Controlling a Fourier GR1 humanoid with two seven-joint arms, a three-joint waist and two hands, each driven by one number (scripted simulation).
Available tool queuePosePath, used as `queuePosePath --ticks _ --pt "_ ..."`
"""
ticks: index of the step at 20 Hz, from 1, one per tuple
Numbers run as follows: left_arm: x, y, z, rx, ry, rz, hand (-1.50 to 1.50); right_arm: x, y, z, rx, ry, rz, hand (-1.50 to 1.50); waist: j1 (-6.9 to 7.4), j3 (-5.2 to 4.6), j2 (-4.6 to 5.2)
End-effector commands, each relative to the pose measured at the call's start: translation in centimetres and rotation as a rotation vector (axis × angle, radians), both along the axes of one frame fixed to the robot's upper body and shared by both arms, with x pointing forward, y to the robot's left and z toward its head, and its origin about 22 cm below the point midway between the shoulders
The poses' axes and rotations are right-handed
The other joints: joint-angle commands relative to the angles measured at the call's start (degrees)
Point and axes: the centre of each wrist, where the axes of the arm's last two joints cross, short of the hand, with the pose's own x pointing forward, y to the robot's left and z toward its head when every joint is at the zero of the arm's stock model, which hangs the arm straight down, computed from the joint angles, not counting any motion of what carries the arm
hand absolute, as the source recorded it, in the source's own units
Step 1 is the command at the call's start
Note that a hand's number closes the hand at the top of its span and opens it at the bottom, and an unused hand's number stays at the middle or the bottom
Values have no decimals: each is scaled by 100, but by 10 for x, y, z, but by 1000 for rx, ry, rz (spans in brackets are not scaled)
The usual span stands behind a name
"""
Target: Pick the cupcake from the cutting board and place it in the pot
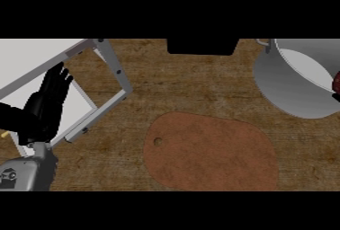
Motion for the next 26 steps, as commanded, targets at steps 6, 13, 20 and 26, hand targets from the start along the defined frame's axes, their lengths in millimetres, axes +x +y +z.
queuePosePath --ticks 6,13,20,26 --pt "7 -11 -2 7 -10 -8 0 40 13 -51 -169 -67 -84 150 85 7 39" --pt "12 -14 13 1 -22 -26 0 50 9 -57 -152 153 -121 -150 180 12 83" --pt "14 -13 13 -5 -13 -46 0 49 21 -83 -4 313 55 -150 266 27 139" --pt "10 -12 9 4 -14 -28 0 50 19 -85 333 284 128 -150 182 34 112"
